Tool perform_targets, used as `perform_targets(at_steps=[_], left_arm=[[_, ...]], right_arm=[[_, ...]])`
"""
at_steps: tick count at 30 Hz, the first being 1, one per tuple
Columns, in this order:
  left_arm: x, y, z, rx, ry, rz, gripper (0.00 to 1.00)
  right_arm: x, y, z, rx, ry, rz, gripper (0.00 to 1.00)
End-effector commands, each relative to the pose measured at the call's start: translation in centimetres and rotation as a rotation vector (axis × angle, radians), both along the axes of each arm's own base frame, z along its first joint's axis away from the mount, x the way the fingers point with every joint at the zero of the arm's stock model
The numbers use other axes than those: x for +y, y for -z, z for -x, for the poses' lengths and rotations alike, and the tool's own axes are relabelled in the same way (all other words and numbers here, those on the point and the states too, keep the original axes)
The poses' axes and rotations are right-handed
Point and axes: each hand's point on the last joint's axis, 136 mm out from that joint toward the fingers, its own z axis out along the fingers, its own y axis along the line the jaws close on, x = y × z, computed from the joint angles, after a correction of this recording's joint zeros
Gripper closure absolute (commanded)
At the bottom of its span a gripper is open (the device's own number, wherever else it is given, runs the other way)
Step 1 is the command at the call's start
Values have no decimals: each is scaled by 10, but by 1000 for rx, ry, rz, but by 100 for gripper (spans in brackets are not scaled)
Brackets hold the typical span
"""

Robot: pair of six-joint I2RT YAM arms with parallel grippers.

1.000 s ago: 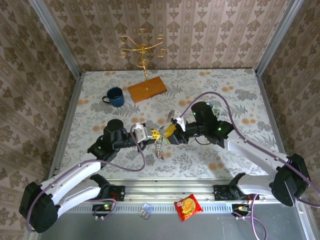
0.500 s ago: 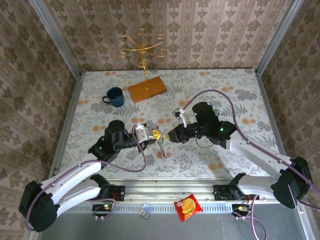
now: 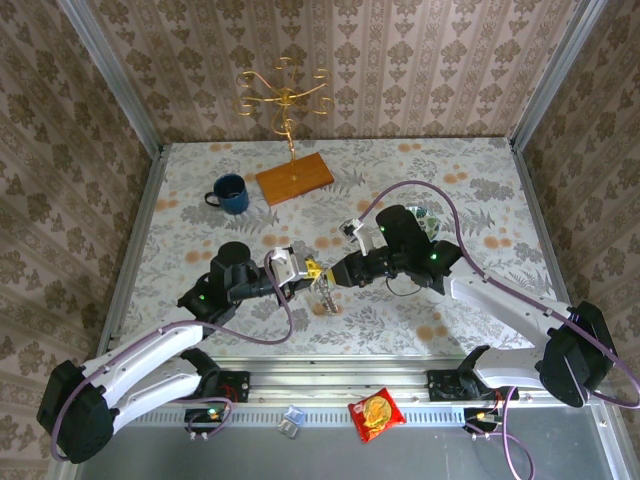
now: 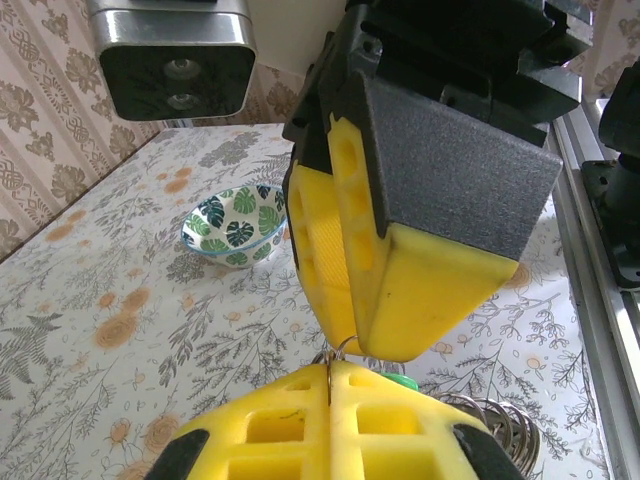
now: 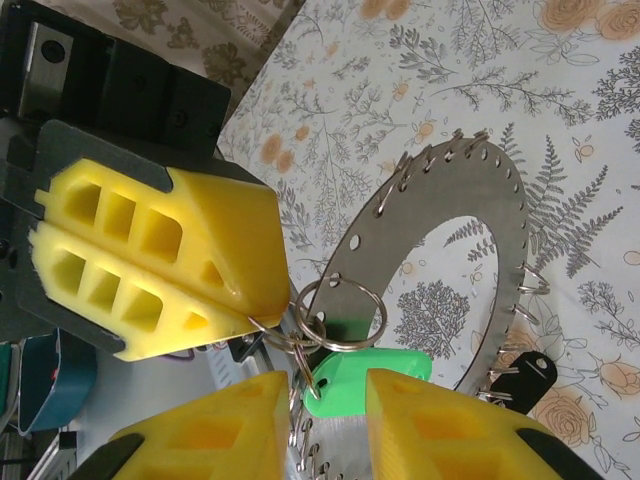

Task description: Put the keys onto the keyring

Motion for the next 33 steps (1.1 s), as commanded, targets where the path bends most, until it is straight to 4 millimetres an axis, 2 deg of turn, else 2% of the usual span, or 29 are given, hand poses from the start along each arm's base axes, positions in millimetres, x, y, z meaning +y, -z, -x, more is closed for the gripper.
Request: perform_targets(at_steps=[1,10,17,24,26,31,33], left_arm=[[-3,-9,1,-18,4,41,100],[-2,-8,-3,-23,-21,49,100],[-7,-5,-4,-32,-38,75,100],[-7,5,-6,-27,-67,88,100],[-6,7,-6,-23,-75,92,100],[-4,7,-7,-13,-92,116,100],[-4,7,-7,-5,-95,127,100]], right_arm=[[6,-14,-5,-32,6,-26,77],[5,-9,-3,-18,-6,-17,93],[7,7,-6,15,-1,2,97],[6,12,-4,26,-3,0,100],[2,15,-5,28,7,6,97],[-8,25,-5,-38,11,53,71],[-13,29,-5,-130,0,80,66]])
